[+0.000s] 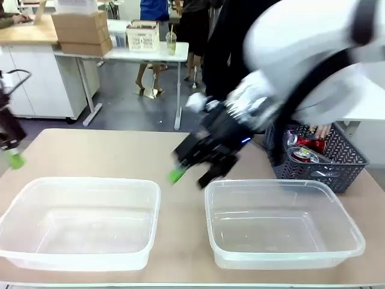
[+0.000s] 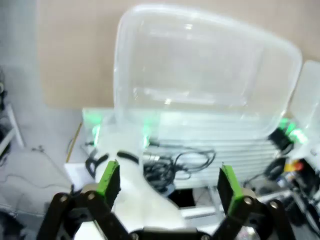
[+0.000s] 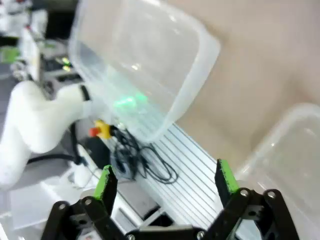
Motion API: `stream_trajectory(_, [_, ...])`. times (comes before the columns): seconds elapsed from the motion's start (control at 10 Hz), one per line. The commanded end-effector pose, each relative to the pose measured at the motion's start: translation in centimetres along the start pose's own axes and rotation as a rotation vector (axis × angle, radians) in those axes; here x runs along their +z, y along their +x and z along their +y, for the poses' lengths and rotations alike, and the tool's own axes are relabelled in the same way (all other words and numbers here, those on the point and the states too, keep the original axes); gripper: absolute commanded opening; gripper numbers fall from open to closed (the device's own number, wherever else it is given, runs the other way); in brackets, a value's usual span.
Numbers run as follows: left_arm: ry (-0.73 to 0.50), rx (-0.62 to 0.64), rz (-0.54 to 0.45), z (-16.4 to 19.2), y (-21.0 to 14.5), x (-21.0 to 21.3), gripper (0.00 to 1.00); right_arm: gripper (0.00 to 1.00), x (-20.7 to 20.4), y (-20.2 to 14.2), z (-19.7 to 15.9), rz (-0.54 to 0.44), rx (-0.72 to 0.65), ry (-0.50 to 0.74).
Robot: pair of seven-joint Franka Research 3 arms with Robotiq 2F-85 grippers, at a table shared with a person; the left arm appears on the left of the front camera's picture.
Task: Sort the waste into each basket.
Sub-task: Pick up the Organizing box on the left side of the table and lift it.
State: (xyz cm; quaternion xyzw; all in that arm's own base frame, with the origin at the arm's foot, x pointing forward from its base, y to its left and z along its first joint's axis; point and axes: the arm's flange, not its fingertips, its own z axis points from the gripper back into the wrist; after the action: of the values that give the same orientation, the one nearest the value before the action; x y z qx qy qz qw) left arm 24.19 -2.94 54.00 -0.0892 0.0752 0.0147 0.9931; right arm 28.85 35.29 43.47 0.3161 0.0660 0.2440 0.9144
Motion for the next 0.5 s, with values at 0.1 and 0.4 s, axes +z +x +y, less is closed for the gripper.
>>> stream_trajectory(0.1, [0.000,0.000,0.000,0.0,0.0,0.0,1.00,1.00,0.0,0.0,0.0,0.000,0.000,0.000])
stream_trajectory(0.4, [-0.003,-0.030,-0.031,0.0,-0.3,-0.1,1.00,1.00,-2.7,2.5,0.9,0.020,-0.131,-0.080])
